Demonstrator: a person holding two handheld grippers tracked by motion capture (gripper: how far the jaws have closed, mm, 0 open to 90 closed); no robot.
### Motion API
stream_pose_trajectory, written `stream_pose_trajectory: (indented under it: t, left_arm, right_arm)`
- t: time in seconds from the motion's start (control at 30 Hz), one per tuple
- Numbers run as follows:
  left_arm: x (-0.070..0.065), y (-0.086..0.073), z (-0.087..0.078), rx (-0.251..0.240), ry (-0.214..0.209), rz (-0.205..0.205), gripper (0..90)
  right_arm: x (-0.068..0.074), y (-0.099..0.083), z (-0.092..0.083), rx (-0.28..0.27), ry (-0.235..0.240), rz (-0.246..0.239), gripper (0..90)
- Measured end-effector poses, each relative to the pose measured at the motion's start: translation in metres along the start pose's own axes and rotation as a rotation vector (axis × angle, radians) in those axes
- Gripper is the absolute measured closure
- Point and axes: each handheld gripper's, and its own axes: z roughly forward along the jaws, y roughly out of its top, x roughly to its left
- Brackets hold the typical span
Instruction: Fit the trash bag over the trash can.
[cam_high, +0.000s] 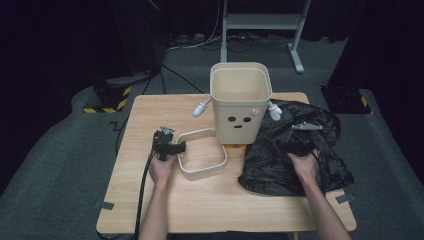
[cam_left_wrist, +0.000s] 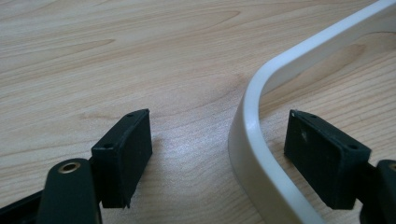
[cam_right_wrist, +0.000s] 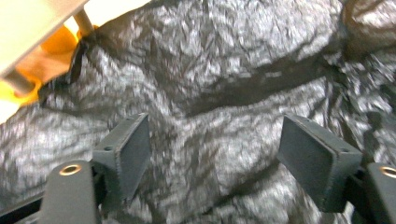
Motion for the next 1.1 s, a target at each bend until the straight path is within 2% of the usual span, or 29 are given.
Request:
stream_pose_trajectory:
  t: [0.13, 0.23, 0.37, 0.53, 0.67, 0.93, 1.03, 1.1]
  left_arm:
    - [0.0, 0.0, 0.0, 0.0, 0.0, 0.0, 23.0]
    - [0.0, 0.0, 0.0, 0.0, 0.0, 0.0, 23.0]
    - [0.0, 0.0, 0.0, 0.0, 0.0, 0.0, 23.0]
    - [0.0, 0.0, 0.0, 0.0, 0.0, 0.0, 23.0]
    - [0.0, 0.0, 0.0, 0.0, 0.0, -0.001, 23.1]
    - [0.0, 0.0, 0.0, 0.0, 0.001, 0.002, 23.1]
    - [0.0, 0.0, 0.0, 0.0, 0.0, 0.0, 23.1]
    - [0.0, 0.0, 0.0, 0.0, 0.001, 0.002, 23.1]
  right_arm:
    - [0.0, 0.009, 0.009, -0.005, 0.005, 0.009, 20.6]
    - [-0.001, 0.012, 0.019, 0.016, 0.003, 0.022, 16.9]
    - [-0.003, 0.014, 0.029, -0.005, -0.022, 0.051, 15.1]
    - [-0.005, 0.016, 0.043, 0.013, -0.046, 0.097, 14.4]
    - [-0.003, 0.017, 0.054, 0.023, -0.068, 0.096, 14.3]
    - [0.007, 0.014, 0.074, 0.084, -0.066, 0.082, 14.6]
    - [0.011, 0.013, 0.077, 0.077, -0.094, 0.047, 15.5]
    - [0.012, 0.012, 0.077, 0.068, -0.093, 0.048, 17.7]
